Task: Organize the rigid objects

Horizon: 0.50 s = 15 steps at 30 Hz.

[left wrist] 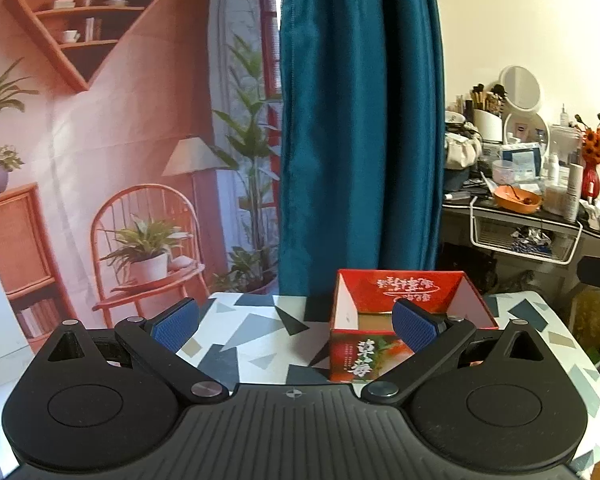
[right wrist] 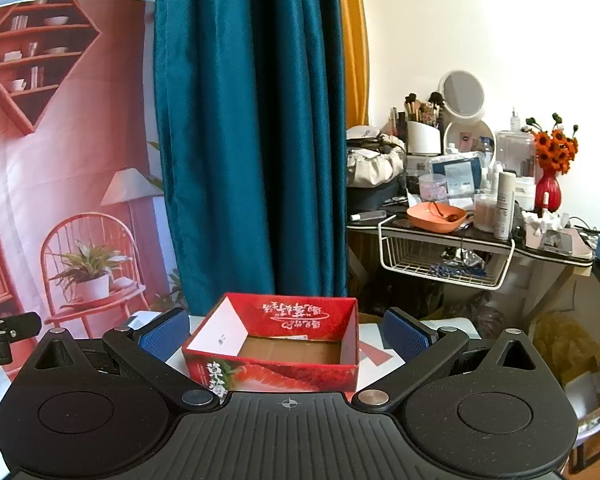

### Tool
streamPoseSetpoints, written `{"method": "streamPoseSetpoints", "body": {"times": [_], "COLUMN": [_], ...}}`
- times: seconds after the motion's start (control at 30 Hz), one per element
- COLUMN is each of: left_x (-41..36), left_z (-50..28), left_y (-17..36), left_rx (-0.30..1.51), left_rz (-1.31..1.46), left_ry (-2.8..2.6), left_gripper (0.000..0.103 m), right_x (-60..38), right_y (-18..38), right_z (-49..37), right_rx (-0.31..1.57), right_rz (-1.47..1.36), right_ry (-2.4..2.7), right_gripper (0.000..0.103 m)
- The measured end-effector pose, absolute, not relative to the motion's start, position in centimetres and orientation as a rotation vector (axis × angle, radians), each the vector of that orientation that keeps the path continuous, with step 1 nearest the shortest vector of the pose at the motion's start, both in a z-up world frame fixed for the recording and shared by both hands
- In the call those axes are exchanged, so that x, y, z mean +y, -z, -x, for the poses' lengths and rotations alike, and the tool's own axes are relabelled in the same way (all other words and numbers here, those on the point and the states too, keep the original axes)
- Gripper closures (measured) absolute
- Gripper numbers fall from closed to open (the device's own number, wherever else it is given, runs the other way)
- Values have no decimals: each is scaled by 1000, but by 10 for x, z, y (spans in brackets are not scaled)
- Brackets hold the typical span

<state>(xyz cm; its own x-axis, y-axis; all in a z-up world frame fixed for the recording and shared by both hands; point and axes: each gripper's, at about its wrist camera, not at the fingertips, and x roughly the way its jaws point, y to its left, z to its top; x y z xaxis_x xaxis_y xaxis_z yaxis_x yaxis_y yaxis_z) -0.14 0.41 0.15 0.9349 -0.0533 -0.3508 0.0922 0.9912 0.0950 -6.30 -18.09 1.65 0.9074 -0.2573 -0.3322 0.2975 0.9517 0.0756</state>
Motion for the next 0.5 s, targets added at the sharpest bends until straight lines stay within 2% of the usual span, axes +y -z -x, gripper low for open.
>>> {"method": "streamPoseSetpoints", "body": {"times": [0.5], "left_x": [3], "left_z": [-6], "left_y": [0], "left_rx": [384], "left_rz": [-86], "left_ry": [63], "left_gripper": [0], "right_x": [-183], "right_y": [-14], "right_z": [64], "right_rx": [326], "right_rz": [-131], "right_ry": [278], "right_gripper": [0]}}
